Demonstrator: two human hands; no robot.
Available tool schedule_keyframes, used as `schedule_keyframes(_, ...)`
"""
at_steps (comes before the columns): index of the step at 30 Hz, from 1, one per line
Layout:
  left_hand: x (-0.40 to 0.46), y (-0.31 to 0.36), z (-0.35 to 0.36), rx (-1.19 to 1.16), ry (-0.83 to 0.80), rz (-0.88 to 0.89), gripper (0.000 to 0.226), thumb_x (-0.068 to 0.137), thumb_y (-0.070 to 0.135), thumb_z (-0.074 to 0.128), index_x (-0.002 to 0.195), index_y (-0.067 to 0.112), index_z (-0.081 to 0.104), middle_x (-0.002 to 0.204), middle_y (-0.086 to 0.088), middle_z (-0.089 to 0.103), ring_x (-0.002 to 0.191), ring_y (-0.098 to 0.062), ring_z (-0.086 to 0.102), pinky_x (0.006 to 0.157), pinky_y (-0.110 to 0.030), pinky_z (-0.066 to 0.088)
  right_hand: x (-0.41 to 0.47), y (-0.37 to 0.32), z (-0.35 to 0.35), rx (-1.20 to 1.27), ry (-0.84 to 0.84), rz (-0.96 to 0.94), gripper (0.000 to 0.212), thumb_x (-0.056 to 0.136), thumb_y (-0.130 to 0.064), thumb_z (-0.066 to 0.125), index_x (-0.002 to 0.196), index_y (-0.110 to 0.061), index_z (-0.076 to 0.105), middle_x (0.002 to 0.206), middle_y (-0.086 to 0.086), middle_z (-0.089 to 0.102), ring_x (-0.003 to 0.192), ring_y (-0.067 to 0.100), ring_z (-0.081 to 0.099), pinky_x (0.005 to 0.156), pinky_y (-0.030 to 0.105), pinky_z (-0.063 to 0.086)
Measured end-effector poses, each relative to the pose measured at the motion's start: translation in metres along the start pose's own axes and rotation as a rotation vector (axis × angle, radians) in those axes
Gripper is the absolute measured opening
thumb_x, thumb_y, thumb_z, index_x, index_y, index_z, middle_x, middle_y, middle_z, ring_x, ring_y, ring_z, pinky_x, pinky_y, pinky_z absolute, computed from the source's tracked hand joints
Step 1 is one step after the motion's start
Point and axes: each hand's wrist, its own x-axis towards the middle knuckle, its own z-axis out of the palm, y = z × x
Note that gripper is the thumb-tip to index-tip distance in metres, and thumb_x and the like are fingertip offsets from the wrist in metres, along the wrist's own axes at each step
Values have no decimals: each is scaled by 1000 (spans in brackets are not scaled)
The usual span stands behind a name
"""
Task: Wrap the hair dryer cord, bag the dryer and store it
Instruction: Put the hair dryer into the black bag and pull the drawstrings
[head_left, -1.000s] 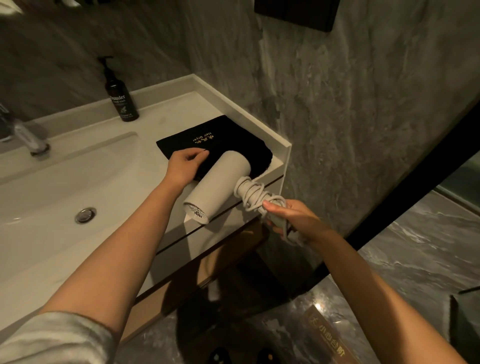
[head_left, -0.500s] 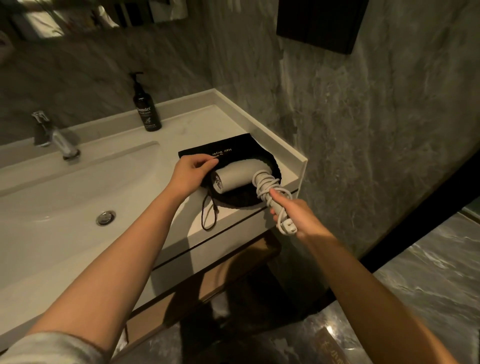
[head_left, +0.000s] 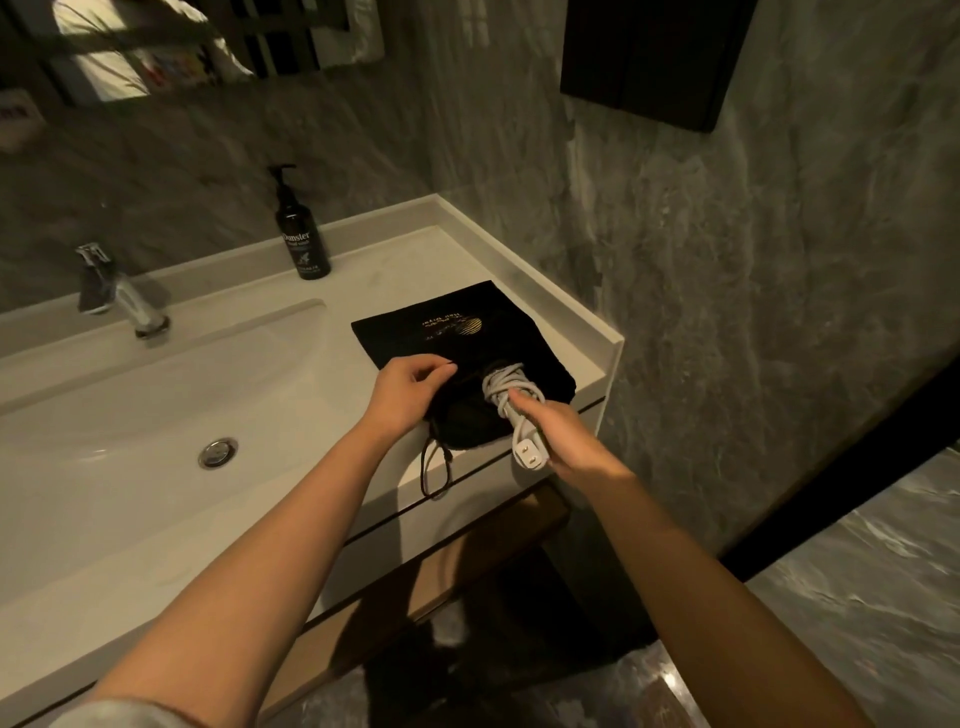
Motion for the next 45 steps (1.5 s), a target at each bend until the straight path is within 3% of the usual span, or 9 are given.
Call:
schedule_keyframes(4, 1, -4, 2, -19, 13, -11, 16, 93, 17, 56, 99, 16, 71, 95, 2, 68, 98, -17, 64, 87, -33, 53, -10, 11, -2, 51, 114, 0, 82, 71, -32, 77, 137, -3, 37, 132, 14, 55, 117, 29, 57, 105, 45, 43)
schedule_keyframes(13, 1, -6, 2, -43, 24, -13, 18, 93, 17, 56, 104, 13, 70, 99, 0, 67, 99, -17, 62, 82, -23, 50, -31, 15, 6, 112, 222, 13, 34, 81, -24, 70, 98, 4, 61, 87, 15, 64, 71, 21, 64, 71, 34, 56)
schedule_keyframes(16, 2, -5, 3, -43, 28, -9, 16, 93, 16, 57, 101, 15, 70, 98, 0, 68, 99, -17, 63, 79, -19, 48, -24, 3, 13, 90, 199, -79, 38, 83, -25, 67, 106, 5, 61, 95, 14, 68, 76, 18, 67, 67, 26, 57)
schedule_keyframes(22, 2, -7, -2, -22, 28, -18, 19, 93, 18, 56, 104, 12, 70, 102, -5, 70, 101, -21, 65, 90, -39, 53, -10, 2, 23, -68, 40, -204, 40, 87, -26, 62, 121, -6, 59, 109, 4, 68, 102, 17, 64, 84, 29, 51)
schedule_keyframes(28, -3, -7, -1, 13, 27, -18, 18, 93, 18, 56, 102, 13, 71, 99, -3, 70, 98, -20, 65, 87, -33, 52, 6, 16, 29, -118, 66, -246, 38, 84, -20, 67, 120, -10, 60, 114, 3, 66, 108, 14, 62, 92, 24, 48)
schedule_keyframes(35, -16, -13, 4, 137, 45, -23, 21, 89, 21, 62, 109, 16, 69, 108, -4, 70, 105, -20, 63, 88, -30, 50, 9, 24, 18, -346, 269, -325, 49, 80, -30, 71, 122, -11, 56, 101, -1, 60, 91, 16, 60, 84, 32, 52)
schedule_keyframes(38, -29, -19, 3, 365, 143, 26, 47, 77, 40, 74, 116, 19, 60, 114, -1, 62, 109, -18, 55, 87, -29, 46, 9, 17, -7, -437, 504, -416, 35, 82, -21, 68, 111, -6, 54, 91, 6, 58, 84, 20, 58, 83, 39, 52)
schedule_keyframes(41, -50, -21, 7, 534, 271, -126, 72, 64, 60, 76, 112, 11, 52, 104, -1, 54, 95, -17, 53, 70, -31, 47, 17, 6, -26, -460, 581, -399, 44, 84, -18, 67, 121, -5, 47, 105, 9, 52, 95, 19, 51, 91, 29, 43)
schedule_keyframes(45, -64, -25, 17, 631, 66, -364, 38, 84, 50, 62, 84, 12, 57, 82, -5, 61, 79, -24, 60, 59, -31, 38, 33, -6, -29, -526, 509, -340, 39, 87, -21, 63, 120, -2, 53, 99, 9, 56, 96, 24, 56, 80, 29, 40)
